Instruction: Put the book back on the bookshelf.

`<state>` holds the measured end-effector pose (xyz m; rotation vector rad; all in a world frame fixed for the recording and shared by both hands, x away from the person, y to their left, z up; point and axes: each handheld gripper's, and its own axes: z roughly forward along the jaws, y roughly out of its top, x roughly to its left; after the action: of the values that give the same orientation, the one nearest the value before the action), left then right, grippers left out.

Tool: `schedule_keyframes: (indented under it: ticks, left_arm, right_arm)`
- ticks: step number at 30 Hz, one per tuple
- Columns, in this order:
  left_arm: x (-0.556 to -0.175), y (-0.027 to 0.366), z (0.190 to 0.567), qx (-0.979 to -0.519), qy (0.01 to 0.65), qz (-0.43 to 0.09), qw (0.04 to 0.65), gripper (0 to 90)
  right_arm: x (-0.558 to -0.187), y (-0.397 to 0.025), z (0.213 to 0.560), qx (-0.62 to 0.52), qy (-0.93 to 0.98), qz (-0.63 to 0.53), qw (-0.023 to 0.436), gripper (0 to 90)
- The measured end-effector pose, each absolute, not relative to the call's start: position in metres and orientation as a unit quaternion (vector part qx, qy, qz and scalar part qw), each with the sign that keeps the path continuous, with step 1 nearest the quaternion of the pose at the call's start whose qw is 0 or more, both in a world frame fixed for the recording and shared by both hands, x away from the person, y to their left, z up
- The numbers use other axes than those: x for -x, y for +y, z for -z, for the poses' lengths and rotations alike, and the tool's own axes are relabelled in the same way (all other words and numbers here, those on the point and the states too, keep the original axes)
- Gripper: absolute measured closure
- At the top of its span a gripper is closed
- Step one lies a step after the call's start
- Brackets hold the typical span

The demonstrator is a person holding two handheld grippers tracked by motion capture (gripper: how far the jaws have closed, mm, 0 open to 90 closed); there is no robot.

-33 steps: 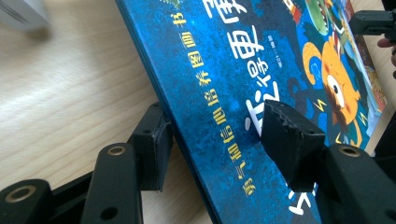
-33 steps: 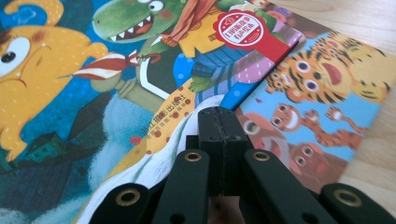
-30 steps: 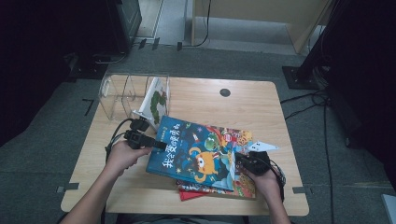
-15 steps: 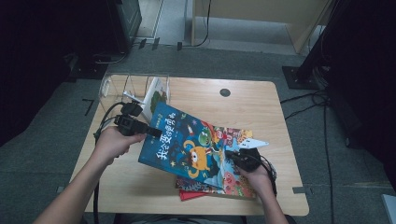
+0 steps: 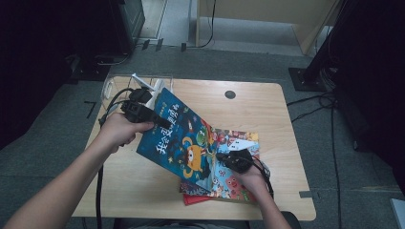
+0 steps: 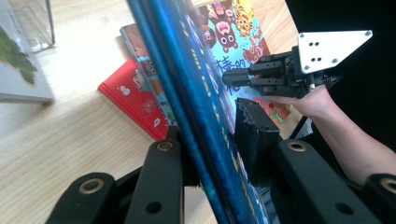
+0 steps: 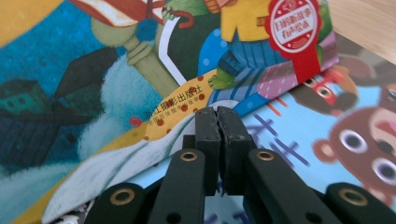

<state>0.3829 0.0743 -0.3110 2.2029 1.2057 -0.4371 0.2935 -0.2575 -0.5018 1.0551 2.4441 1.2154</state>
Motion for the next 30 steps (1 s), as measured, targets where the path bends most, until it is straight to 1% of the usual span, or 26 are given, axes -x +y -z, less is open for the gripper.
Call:
schedule_keyframes:
  ticks: [3,6,9,12,14,18,21,23,26,30]
  left_arm:
    - [-0.389,0.075,0.302,-0.827,0.453,0.176,0.282,77.2]
    - [-0.394,0.076,0.294,-0.825,0.458,0.185,0.277,80.7]
    - [-0.397,0.080,0.286,-0.823,0.455,0.191,0.281,83.4]
    - [-0.397,0.082,0.279,-0.831,0.457,0.176,0.264,83.5]
    - [-0.396,0.086,0.277,-0.831,0.455,0.178,0.267,83.4]
    - [-0.389,0.099,0.269,-0.829,0.455,0.166,0.280,83.2]
    - [-0.383,0.115,0.262,-0.819,0.464,0.170,0.290,83.4]
    - [-0.379,0.125,0.258,-0.816,0.468,0.167,0.294,83.4]
    - [-0.371,0.140,0.254,-0.813,0.477,0.159,0.293,83.3]
    - [-0.362,0.161,0.254,-0.808,0.494,0.147,0.284,83.2]
  right_arm:
    - [-0.295,-0.252,0.500,-0.342,0.840,-0.407,0.108,80.0]
    - [-0.296,-0.252,0.497,-0.340,0.844,-0.396,0.121,73.8]
    - [-0.296,-0.263,0.494,-0.354,0.835,-0.402,0.124,72.6]
    - [-0.298,-0.272,0.494,-0.367,0.830,-0.402,0.125,70.6]
    - [-0.298,-0.273,0.493,-0.369,0.827,-0.404,0.127,69.3]
    - [-0.297,-0.274,0.492,-0.372,0.824,-0.406,0.131,66.2]
    - [-0.298,-0.273,0.494,-0.371,0.825,-0.405,0.134,61.1]
    - [-0.299,-0.273,0.494,-0.373,0.825,-0.404,0.134,59.5]
    - [-0.299,-0.272,0.494,-0.374,0.821,-0.408,0.141,54.8]
    - [-0.301,-0.272,0.494,-0.378,0.815,-0.412,0.151,50.8]
